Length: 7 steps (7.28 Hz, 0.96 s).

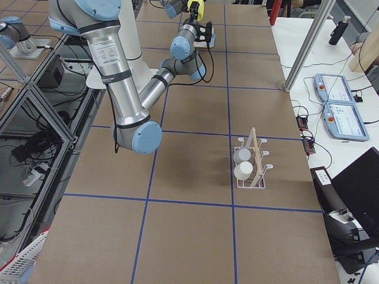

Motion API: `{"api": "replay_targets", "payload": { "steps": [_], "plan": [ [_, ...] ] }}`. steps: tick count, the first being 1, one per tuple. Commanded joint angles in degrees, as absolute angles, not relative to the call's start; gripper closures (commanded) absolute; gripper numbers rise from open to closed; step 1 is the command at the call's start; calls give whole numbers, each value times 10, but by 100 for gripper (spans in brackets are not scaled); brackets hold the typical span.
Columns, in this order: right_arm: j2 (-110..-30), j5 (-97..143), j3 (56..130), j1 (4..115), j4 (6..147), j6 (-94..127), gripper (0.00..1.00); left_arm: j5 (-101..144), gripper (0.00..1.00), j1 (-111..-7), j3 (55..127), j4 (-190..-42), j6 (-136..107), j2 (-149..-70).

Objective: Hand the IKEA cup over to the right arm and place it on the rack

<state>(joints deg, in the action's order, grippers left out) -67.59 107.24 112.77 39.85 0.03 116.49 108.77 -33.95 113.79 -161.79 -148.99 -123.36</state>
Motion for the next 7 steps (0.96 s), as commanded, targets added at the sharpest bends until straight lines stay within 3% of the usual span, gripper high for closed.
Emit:
{"api": "replay_targets", "payload": {
  "steps": [1, 5, 6, 7],
  "plan": [
    [-676, 1063, 1128, 395, -16, 1165, 2, 1087, 100, -338, 1136, -1618, -1491, -1231],
    [-678, 1055, 1124, 394, -25, 1165, 13, 1088, 100, -338, 1137, -1620, -1492, -1231],
    [-680, 1055, 1124, 394, -26, 1165, 24, 1089, 100, -338, 1136, -1620, -1492, -1231],
    [-684, 1055, 1122, 394, -43, 1165, 38, 1089, 89, -338, 1135, -1620, -1492, -1231]
  ]
}}
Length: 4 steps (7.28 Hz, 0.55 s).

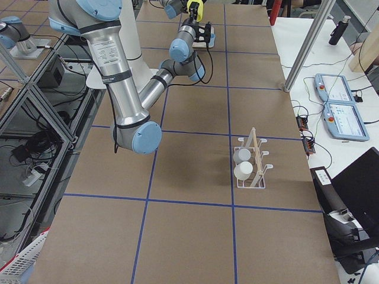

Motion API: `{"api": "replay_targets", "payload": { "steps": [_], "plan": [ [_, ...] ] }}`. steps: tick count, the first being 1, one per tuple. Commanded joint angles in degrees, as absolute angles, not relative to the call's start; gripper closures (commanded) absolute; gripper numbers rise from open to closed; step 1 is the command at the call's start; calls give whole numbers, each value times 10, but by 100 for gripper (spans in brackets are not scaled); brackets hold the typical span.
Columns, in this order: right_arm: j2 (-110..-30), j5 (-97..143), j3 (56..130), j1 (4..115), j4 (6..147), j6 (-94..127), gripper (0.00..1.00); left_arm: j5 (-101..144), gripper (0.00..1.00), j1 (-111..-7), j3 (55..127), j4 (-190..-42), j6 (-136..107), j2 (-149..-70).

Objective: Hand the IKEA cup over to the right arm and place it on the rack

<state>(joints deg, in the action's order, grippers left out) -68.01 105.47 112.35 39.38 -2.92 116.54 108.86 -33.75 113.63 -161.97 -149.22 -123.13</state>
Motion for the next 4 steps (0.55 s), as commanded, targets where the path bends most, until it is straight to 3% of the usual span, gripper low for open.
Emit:
{"api": "replay_targets", "payload": {
  "steps": [1, 2, 4],
  "plan": [
    [-684, 1055, 1113, 394, -57, 1165, 50, 1089, 50, -337, 1135, -1619, -1492, -1230],
    [-685, 1055, 1113, 394, -58, 1166, 55, 1088, 1, -337, 1136, -1620, -1489, -1230],
    [-686, 1053, 1113, 395, -58, 1167, 59, 1087, 0, -339, 1140, -1618, -1485, -1223]
  ]
}}
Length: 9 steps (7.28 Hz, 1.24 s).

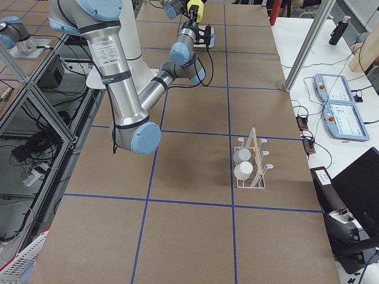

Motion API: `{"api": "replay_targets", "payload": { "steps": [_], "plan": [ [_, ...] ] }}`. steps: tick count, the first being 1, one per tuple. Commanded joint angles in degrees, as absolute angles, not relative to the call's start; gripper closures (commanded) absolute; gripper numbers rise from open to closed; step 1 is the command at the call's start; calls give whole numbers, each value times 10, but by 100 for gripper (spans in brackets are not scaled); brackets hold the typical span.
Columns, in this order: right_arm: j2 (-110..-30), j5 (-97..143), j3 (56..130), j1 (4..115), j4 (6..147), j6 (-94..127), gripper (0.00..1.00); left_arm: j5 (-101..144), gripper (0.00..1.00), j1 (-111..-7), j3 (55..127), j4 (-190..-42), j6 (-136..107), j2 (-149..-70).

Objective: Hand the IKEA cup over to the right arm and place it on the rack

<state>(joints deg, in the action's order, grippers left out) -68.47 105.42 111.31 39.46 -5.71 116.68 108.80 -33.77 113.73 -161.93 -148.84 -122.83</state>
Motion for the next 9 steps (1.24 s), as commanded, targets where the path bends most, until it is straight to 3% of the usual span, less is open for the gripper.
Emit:
{"api": "replay_targets", "payload": {
  "steps": [1, 4, 9],
  "plan": [
    [-688, 1050, 1113, 396, -57, 1168, 59, 1085, 0, -351, 1140, -1611, -1482, -1210],
    [-715, 1051, 1090, 409, -47, 1135, 60, 1092, 0, -385, 1140, -1601, -1276, -1099],
    [-778, 1141, 1076, 501, 145, 910, 59, 1301, 0, -610, 1139, -1225, -885, -1073]
  ]
}}
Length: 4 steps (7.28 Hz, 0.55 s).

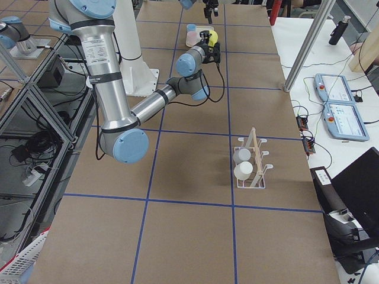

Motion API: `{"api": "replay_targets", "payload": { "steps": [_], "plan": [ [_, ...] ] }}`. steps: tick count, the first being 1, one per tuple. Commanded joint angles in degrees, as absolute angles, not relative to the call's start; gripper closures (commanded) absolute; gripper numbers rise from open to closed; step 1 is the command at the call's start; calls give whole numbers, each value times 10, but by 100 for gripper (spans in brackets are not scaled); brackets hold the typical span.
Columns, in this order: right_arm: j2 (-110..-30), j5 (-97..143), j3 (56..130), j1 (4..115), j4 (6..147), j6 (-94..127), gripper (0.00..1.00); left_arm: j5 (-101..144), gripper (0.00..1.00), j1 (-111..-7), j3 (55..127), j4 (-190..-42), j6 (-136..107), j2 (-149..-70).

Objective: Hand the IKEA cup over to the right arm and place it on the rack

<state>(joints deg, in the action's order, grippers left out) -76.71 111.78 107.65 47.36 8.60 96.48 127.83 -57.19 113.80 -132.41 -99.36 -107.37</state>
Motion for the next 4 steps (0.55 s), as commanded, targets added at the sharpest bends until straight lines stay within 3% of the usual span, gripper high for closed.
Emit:
{"api": "replay_targets", "payload": {
  "steps": [1, 2, 4],
  "plan": [
    [-778, 1195, 1077, 550, 213, 854, 59, 1300, 0, -626, 1148, -1123, -763, -1072],
    [-777, 1272, 1078, 608, 291, 786, 59, 1294, 0, -639, 1157, -1035, -667, -1063],
    [-788, 1317, 1078, 665, 397, 681, 59, 1235, 0, -632, 1196, -1016, -545, -944]
  ]
}}
